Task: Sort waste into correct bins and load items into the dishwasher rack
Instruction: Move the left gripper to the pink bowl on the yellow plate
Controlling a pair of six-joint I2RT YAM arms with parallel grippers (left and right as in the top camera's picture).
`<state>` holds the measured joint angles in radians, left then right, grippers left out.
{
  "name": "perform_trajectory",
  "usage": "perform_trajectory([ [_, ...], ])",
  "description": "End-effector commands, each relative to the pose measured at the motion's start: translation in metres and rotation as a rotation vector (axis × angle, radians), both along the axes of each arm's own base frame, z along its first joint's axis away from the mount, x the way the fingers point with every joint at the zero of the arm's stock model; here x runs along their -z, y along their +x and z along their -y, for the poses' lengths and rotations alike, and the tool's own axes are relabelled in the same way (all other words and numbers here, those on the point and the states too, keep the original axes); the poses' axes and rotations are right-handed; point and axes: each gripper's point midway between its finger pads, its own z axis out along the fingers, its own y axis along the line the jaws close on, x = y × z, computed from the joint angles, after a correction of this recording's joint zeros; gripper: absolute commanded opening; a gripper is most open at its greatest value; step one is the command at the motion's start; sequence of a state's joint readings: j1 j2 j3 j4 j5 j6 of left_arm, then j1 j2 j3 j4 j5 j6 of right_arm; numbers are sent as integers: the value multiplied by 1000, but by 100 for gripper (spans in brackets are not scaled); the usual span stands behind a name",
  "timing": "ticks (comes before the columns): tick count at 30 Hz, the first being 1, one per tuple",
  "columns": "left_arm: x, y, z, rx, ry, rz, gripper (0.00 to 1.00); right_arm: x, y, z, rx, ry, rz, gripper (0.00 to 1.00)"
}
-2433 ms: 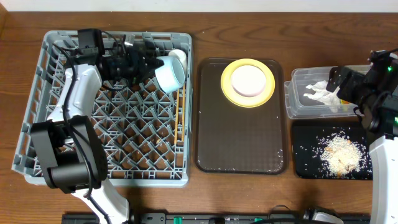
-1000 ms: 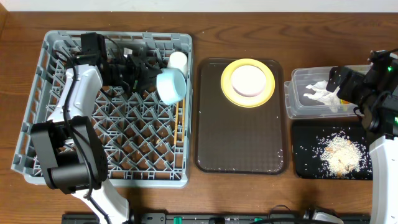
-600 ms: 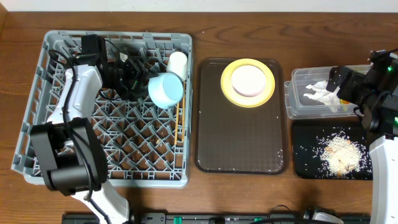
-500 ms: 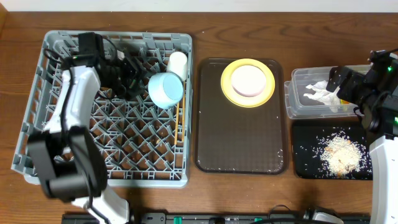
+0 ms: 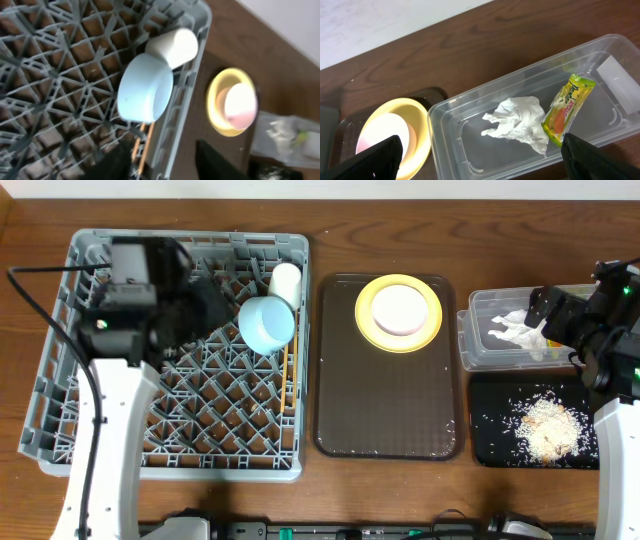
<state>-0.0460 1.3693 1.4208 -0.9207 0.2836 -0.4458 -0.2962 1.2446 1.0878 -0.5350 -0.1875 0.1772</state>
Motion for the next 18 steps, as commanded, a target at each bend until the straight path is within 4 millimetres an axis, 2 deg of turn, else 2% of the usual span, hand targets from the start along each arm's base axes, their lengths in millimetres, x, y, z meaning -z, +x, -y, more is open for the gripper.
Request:
perform_trajectory([
  [1, 3, -1, -1, 7, 137, 6, 38, -8, 1, 1, -6, -11, 18, 99],
  [4, 14, 0, 13, 45, 165, -17, 37, -8, 1, 1, -6, -11, 18, 99],
  [8, 35, 6, 20, 61, 230, -63, 36, -8, 1, 1, -6, -11, 18, 99],
  [11, 56, 11, 32, 92, 239, -117, 30, -8, 1, 1, -6, -11, 18, 99],
  [15, 71, 15, 62, 171, 233, -126, 30, -8, 1, 1, -6, -11, 18, 99],
  [18, 64, 22, 95, 263, 234, -40, 30, -8, 1, 1, -6, -11, 18, 99],
])
